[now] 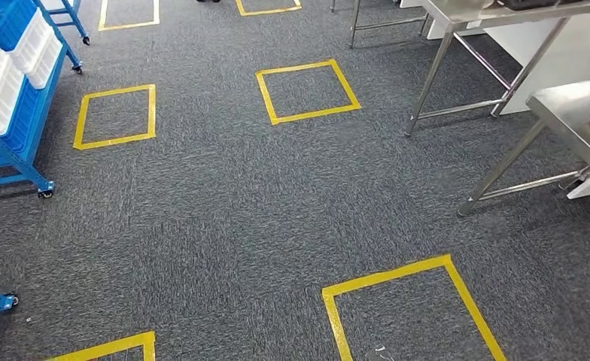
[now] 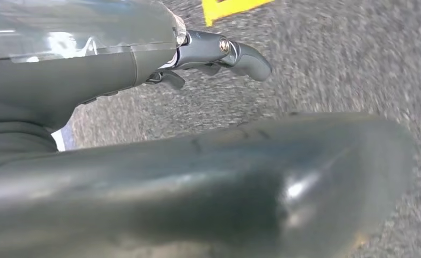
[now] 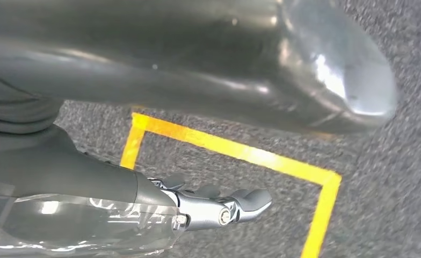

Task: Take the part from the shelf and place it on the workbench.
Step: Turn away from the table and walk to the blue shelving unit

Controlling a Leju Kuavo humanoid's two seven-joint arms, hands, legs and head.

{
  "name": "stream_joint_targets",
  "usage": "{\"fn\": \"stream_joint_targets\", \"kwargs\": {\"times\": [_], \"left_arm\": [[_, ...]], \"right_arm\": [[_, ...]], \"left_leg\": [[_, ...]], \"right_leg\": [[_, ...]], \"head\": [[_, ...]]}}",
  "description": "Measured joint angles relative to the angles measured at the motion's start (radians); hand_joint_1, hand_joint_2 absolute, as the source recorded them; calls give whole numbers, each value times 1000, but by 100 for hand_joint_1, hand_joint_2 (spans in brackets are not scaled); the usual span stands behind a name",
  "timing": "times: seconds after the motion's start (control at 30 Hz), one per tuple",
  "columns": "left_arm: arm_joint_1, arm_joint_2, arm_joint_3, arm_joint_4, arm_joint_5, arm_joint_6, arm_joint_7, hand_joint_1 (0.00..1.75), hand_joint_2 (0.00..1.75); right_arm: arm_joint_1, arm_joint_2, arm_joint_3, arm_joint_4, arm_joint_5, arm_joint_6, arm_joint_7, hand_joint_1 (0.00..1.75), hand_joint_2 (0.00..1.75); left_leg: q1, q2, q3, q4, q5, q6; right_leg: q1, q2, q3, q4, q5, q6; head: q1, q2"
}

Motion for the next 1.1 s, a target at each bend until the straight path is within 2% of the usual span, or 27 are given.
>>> {"fn": "stream_joint_targets", "kwargs": {"times": [0.07, 0.13, 0.17, 0.2, 0.23, 0.27, 0.3, 0.33, 0.37, 0.43, 0.5, 0.53, 0.57, 0.63, 0.67, 0.7, 0.73, 0.77, 0.8, 0.83, 0.87, 0.9, 0.97, 1.0, 1.03, 1.07, 1.1], "left_arm": [[-2, 0, 1, 0, 2, 3, 0, 0, 0], [-2, 0, 2, 0, 2, 5, -2, 0, 0], [-1, 0, 2, 0, 1, 7, -1, 0, 0], [0, 0, 2, 0, 1, 9, 0, 0, 0], [1, 0, 2, 0, 0, 11, 1, 0, 0], [1, -1, 2, 0, 1, 12, 3, 0, 0], [0, -1, 2, 0, 1, 12, 3, 0, 0], [-1, -2, 3, 0, 2, 13, 3, 0, 0], [-1, -2, 3, 0, 3, 14, 3, 0, 0], [-1, -3, 3, 0, 5, 16, 3, 0, 0], [0, -3, 4, 0, 9, 19, 0, 0, 0], [-1, -3, 4, 0, 11, 21, -1, 0, 0], [-2, -3, 4, 0, 13, 23, -2, 0, 0], [-3, -3, 4, 0, 15, 25, -1, 0, 0], [-1, -3, 4, 0, 15, 25, -1, 0, 0], [2, -4, 4, 0, 16, 26, -1, 0, 0], [5, -4, 5, 0, 17, 27, -1, 0, 0], [7, -4, 5, 0, 18, 27, -1, 0, 0], [8, -4, 5, 0, 18, 28, 0, 0, 0], [8, -3, 5, 1, 18, 28, 0, 0, 0], [6, -3, 5, 1, 18, 28, 0, 0, 0], [5, -3, 5, 1, 18, 29, -1, 0, 0], [7, -4, 5, 1, 18, 29, -2, 0, 0], [10, -4, 5, 1, 19, 29, -3, 0, 0], [11, -4, 5, 1, 20, 29, -4, 0, 0], [11, -5, 6, 1, 21, 29, -6, 0, 0], [9, -5, 6, 1, 21, 29, -8, 0, 0]], "right_arm": [[1, 0, 0, 0, 3, 2, 4, 0, 0], [5, 0, 0, 0, 8, 5, 13, 0, 0], [7, 0, 0, 0, 11, 6, 18, 0, 0], [7, 0, 0, 0, 13, 9, 22, 0, 0], [6, 0, 0, 0, 15, 13, 26, 0, 0], [5, 0, 0, 0, 17, 17, 29, 0, 0], [5, 0, 0, 0, 18, 20, 31, 0, 0], [3, 0, 0, 0, 19, 23, 33, 0, 0], [2, 0, 0, 0, 19, 26, 34, 0, 0], [-4, 0, 1, -1, 21, 31, 35, 0, 0], [-8, 0, 1, -2, 22, 35, 35, 0, 0], [-9, 0, 1, -2, 23, 36, 34, 0, 0], [-9, -1, 1, -2, 23, 37, 34, 0, 0], [-9, -1, 1, -2, 23, 39, 36, 0, 0], [-10, -1, 1, -1, 24, 40, 37, 0, 0], [-10, -1, 2, -1, 24, 40, 37, 0, 0], [-12, -1, 2, -1, 25, 40, 38, 0, 0], [-13, 0, 2, -1, 25, 40, 38, 0, 0], [-14, 0, 2, -1, 25, 40, 38, 0, 0], [-17, 1, 2, -1, 25, 40, 38, 0, 0], [-19, 2, 2, 0, 25, 39, 39, 0, 0], [-21, 3, 2, 0, 25, 39, 39, 0, 0], [-27, 4, 3, -1, 26, 40, 39, 0, 0], [-29, 5, 3, -2, 26, 40, 39, 0, 0], [-30, 5, 3, -2, 26, 40, 38, 0, 0], [-30, 4, 3, -2, 26, 40, 37, 0, 0], [-28, 2, 3, -1, 25, 41, 37, 0, 0]], "left_leg": [[2, -23, 1, -6, -3, 14], [1, -50, 4, -6, -9, 19], [1, -64, 9, -6, -12, 18], [1, -78, 16, -5, -15, 15], [2, -92, 25, -4, -19, 11], [4, -105, 33, -3, -26, 5], [4, -117, 39, 0, -34, -2], [4, -128, 42, 2, -41, -8], [5, -137, 43, 3, -48, -15], [8, -154, 46, 1, -58, -28], [10, -120, 42, 28, -67, -37], [9, -91, 22, 72, -77, -41], [8, -59, -18, 138, -90, -42], [7, -36, -130, 287, -113, -42], [5, -33, -179, 329, -102, -38], [2, -32, -211, 333, -68, -32], [-3, -29, -222, 294, -12, -23], [-12, -18, -218, 227, 53, -11], [-25, 2, -206, 173, 97, 2], [-37, 22, -190, 124, 122, 14], [-47, 36, -174, 93, 118, 23], [-52, 39, -158, 78, 98, 29], [-45, 17, -113, 29, 67, 33], [-39, 4, -85, 10, 57, 34], [-33, -8, -54, -8, 47, 34], [-28, -21, -23, -23, 34, 34], [-25, -34, 5, -33, 19, 34]], "right_leg": [[-6, 60, -52, 106, -53, 9], [-10, 81, -129, 246, -97, 13], [-12, 83, -153, 279, -94, 15], [-15, 84, -157, 272, -71, 17], [-19, 88, -140, 223, -29, 19], [-24, 101, -111, 151, 15, 22], [-27, 121, -80, 82, 41, 23], [-30, 138, -56, 32, 52, 21], [-29, 149, -43, 8, 46, 16], [-23, 140, -32, 2, 27, -1], [-22, 120, -10, -6, 13, -20], [-21, 108, 6, -11, 3, -27], [-18, 95, 23, -14, -8, -33], [-11, 69, 56, -16, -37, -38], [-8, 57, 74, -16, -53, -39], [-5, 46, 96, -18, -71, -40], [-4, 36, 120, -22, -88, -40], [-3, 25, 147, -28, -106, -40], [-2, 15, 171, -40, -120, -38], [-1, 6, 193, -56, -131, -33], [0, -6, 212, -77, -137, -28], [3, -15, 228, -97, -134, -22], [4, -23, 241, -85, -100, -10], [5, -7, 219, -31, -69, -6], [2, 17, 174, 47, -42, -3], [-2, 46, 113, 133, -34, -2], [-5, 69, 46, 204, -48, 0]], "head": [[0, 0], [0, 0], [0, 0], [0, 0], [0, 0], [0, 0], [0, 0], [0, 0], [0, 0], [0, 0], [0, 0], [-1, 0], [-1, 0], [-1, 0], [-1, 0], [-1, 0], [-1, 0], [-1, 0], [-1, 0], [-1, 0], [-1, 0], [-1, 0], [-1, 0], [-1, 0], [-1, 0], [-1, 0], [-1, 0]]}}
